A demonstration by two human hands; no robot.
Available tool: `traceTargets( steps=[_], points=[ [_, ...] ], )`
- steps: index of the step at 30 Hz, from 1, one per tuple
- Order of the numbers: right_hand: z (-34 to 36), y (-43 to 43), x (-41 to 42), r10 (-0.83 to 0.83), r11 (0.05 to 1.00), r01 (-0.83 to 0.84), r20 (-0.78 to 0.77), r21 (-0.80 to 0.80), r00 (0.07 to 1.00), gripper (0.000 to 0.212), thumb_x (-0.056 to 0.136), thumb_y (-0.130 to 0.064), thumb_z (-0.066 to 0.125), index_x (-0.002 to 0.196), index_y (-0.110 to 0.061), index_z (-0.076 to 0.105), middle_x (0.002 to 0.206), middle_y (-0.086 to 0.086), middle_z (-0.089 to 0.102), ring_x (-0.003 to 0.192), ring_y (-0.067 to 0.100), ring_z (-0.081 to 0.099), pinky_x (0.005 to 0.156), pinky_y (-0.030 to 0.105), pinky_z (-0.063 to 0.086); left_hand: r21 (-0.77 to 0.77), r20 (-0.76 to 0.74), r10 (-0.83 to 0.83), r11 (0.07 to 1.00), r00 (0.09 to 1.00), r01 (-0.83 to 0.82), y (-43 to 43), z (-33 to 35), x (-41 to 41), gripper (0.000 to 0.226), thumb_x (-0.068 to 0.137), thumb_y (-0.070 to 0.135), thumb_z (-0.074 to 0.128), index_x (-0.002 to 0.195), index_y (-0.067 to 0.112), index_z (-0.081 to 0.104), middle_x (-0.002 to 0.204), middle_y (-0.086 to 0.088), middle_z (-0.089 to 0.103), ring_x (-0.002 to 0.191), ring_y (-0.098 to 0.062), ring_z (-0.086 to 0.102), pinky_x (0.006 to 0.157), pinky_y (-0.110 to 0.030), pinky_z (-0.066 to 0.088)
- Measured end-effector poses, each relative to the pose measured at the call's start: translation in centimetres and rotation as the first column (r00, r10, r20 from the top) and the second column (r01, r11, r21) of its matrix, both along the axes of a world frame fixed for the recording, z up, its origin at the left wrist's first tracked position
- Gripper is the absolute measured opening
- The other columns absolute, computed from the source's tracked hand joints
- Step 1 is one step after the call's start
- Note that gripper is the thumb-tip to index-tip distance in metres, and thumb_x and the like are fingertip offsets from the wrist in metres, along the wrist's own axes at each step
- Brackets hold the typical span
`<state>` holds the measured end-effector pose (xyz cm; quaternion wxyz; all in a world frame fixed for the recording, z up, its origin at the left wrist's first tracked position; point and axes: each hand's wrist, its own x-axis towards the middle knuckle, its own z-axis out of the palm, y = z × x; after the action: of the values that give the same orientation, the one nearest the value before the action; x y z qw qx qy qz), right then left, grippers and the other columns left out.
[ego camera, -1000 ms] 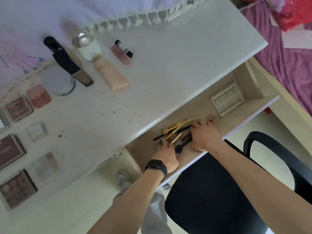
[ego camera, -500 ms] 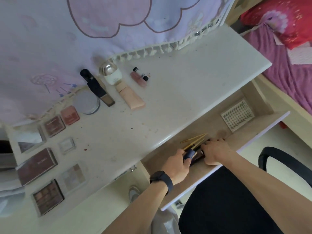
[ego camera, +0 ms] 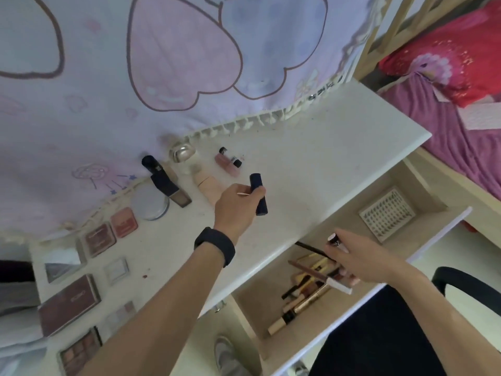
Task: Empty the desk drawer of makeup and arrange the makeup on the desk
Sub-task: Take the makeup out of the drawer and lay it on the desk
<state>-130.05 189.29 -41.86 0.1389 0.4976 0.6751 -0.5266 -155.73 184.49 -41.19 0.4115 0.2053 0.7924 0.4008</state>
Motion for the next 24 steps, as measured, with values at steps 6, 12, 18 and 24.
traceTargets(
  steps=[6, 12, 18, 24],
  points=[
    [-0.1, 0.4, 0.2, -0.071, 0.985, 0.057, -0.079, -0.164, 0.994, 0.019, 0.103, -0.032, 0.057, 0.101, -0.013, 0.061, 0.071, -0.008, 0.066, 0.056, 0.006, 0.058, 0.06, 0.028, 0.059, -0.03, -0.016, 0.012, 0.999, 1.0, -0.012, 2.1, -0.7, -1.6, 0.017, 0.085, 0.039, 0.07, 0.087, 0.029, 0.056, 0.093, 0.0, 0.071, 0.082, -0.022, 0.074, 0.057, -0.027, 0.054],
    [1.7, 2.7, 3.7, -0.014, 0.925, -0.059, -0.189, -0.374, 0.982, 0.028, 0.096, -0.042, 0.063, 0.094, -0.015, 0.069, 0.072, 0.003, 0.061, 0.065, 0.017, 0.058, 0.064, 0.032, 0.057, 0.009, 0.067, 0.058, 0.998, 0.996, -0.059, 3.0, -1.5, -1.6, 0.018, 0.085, 0.034, 0.073, 0.088, 0.024, 0.059, 0.087, 0.001, 0.071, 0.068, -0.018, 0.073, 0.055, -0.025, 0.054],
    [1.4, 6.6, 1.1, -0.414, 0.886, 0.273, -0.374, -0.376, 0.83, 0.03, 0.095, -0.031, 0.066, 0.113, -0.007, 0.069, 0.086, 0.007, 0.065, 0.065, 0.016, 0.058, 0.053, 0.026, 0.049, -0.014, 0.046, 0.066, 0.998, 0.997, -0.065, 5.7, -1.9, -2.1, 0.012, 0.084, 0.026, 0.073, 0.086, 0.018, 0.063, 0.068, 0.009, 0.073, 0.072, -0.02, 0.074, 0.061, -0.028, 0.06],
    [0.0, 10.2, -7.4, -0.512, 0.859, 0.474, -0.375, -0.195, 0.773, 0.01, 0.101, -0.018, 0.061, 0.108, -0.015, 0.067, 0.09, 0.004, 0.069, 0.061, 0.012, 0.062, 0.055, 0.026, 0.055, -0.069, -0.063, -0.014, 0.998, 0.998, 0.009, 9.0, -1.5, -2.5, 0.023, 0.086, 0.021, 0.072, 0.097, 0.01, 0.055, 0.09, 0.002, 0.055, 0.093, -0.032, 0.069, 0.083, -0.046, 0.06]
  ],
)
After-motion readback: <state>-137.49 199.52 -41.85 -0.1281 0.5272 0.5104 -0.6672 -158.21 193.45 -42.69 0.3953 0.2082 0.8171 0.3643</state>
